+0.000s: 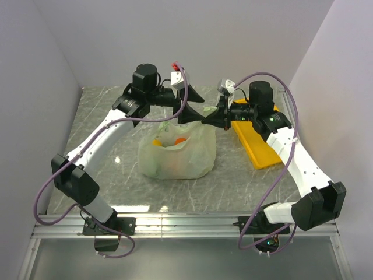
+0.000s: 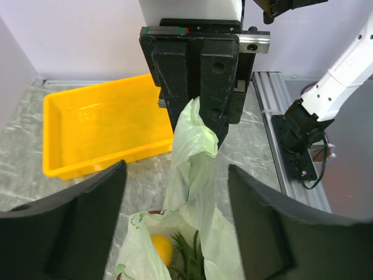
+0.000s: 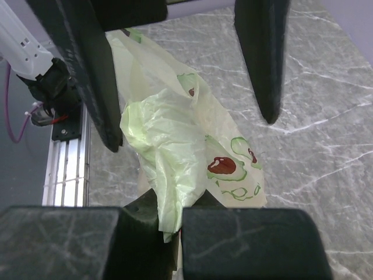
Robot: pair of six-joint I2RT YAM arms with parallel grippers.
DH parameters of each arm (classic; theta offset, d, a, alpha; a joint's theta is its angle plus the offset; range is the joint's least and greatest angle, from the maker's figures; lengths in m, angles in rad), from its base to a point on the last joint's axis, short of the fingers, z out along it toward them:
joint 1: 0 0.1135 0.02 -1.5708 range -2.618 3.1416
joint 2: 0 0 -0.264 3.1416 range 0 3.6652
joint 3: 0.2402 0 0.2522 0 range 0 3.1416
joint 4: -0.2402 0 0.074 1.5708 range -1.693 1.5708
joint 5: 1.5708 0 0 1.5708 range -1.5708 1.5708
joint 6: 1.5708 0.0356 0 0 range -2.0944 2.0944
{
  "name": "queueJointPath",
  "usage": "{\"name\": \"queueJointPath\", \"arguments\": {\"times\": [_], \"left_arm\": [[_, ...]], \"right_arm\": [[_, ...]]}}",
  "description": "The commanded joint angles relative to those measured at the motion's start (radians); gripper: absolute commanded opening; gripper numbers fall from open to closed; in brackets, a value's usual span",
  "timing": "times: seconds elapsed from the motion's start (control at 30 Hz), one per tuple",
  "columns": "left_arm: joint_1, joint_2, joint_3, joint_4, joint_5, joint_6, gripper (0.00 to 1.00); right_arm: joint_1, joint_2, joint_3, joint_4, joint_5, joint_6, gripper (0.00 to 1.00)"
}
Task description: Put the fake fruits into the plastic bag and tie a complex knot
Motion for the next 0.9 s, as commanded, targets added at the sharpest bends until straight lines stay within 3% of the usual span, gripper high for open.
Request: {"name": "queueJointPath", "arguments": {"times": [0.0, 0.07, 0.1, 0.13, 0.17, 0.2, 0.27, 0.43, 0.5, 0.73, 0.87], "left_arm": [[-0.010, 0.017, 0.038, 0.058, 0.060, -0.031, 0.73], [-0.021, 0.036, 0.046, 0.071, 0.055, -0.061, 0.66], [-0.023, 0.042, 0.047, 0.104, 0.047, -0.088, 0.56], [-0.023, 0.050, 0.046, 0.130, 0.050, -0.111, 0.48], [-0.021, 0.063, 0.049, 0.153, 0.046, -0.194, 0.37], [-0.021, 0.070, 0.049, 0.192, 0.040, -0.230, 0.15], [-0.012, 0.076, 0.032, 0.278, 0.038, -0.334, 0.00], [0.002, 0.070, -0.006, 0.413, 0.026, -0.434, 0.00], [0.005, 0.073, -0.011, 0.440, 0.040, -0.476, 0.00], [0.008, 0.090, -0.002, 0.415, 0.054, -0.465, 0.00], [0.008, 0.103, 0.013, 0.401, 0.057, -0.467, 0.00]], "right_arm": [[0.004, -0.019, -0.010, 0.040, -0.002, 0.006, 0.00], [0.004, -0.020, -0.014, 0.049, 0.001, 0.017, 0.00], [0.004, -0.025, -0.028, 0.056, 0.005, 0.032, 0.04], [0.004, -0.028, -0.039, 0.090, 0.008, 0.052, 0.13], [0.004, -0.031, -0.050, 0.110, 0.028, 0.078, 0.38], [0.004, -0.043, -0.079, 0.134, 0.043, 0.148, 0.49], [0.001, -0.066, -0.132, 0.243, 0.097, 0.242, 0.59], [-0.004, -0.188, -0.414, 0.566, 0.172, 0.446, 0.76], [-0.001, -0.186, -0.490, 0.656, 0.215, 0.498, 0.77], [-0.005, -0.022, -0.478, 0.956, 0.260, 0.609, 0.77], [-0.005, 0.030, -0.469, 1.033, 0.235, 0.621, 0.78]]}}
